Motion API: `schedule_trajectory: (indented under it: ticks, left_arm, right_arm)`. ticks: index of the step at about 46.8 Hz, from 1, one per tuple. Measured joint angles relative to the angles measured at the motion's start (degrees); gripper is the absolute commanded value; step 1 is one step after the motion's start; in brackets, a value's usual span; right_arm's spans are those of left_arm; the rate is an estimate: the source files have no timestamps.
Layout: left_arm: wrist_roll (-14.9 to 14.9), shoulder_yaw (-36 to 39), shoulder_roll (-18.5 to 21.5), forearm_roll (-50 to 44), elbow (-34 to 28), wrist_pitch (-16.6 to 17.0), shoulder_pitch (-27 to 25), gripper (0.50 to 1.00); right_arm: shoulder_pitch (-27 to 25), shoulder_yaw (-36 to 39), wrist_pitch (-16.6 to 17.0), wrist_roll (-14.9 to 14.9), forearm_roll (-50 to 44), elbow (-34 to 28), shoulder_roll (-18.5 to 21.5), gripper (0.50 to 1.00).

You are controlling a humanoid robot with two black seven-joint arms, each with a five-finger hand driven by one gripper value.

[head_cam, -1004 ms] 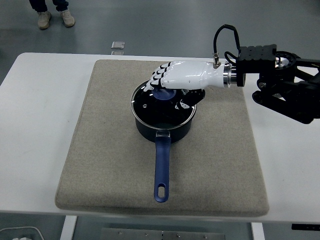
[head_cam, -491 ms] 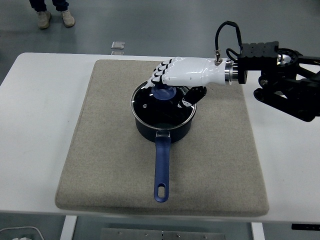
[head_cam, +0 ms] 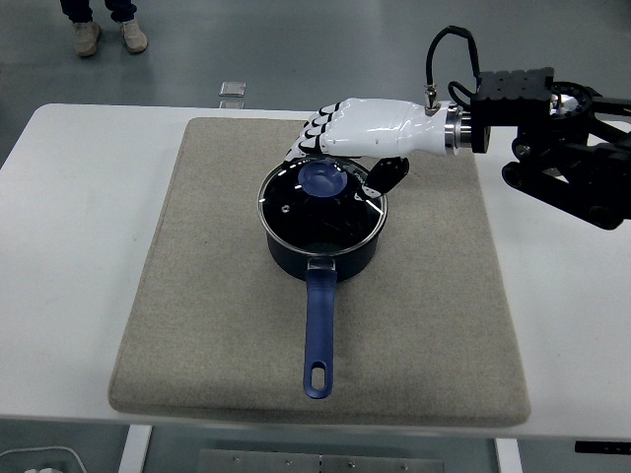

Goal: Lift the pot lid and place it to the right of the pot.

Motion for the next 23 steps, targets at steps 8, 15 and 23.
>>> schedule_trajectory:
  ticks: [8,15,23]
  left_arm:
    - [0.0,0.0,0.0,0.0,0.0,0.0,0.0,1.0]
    - [0.0,0.0,0.0,0.0,0.0,0.0,0.0,1.0]
    - [-0.01,0.0,0.0,0.0,0.0,0.0,0.0,1.0]
  right_arm:
    - [-0.36,-0.03,0.0,0.0,0.0,0.03,0.05,0.889]
    - [-0.68,-0.05,-0.03,0.01,-0.04,0.04,0.48,0.889]
    - [-0.85,-0.14,-0.03,0.0,-0.09,-0.06,0.89,0.889]
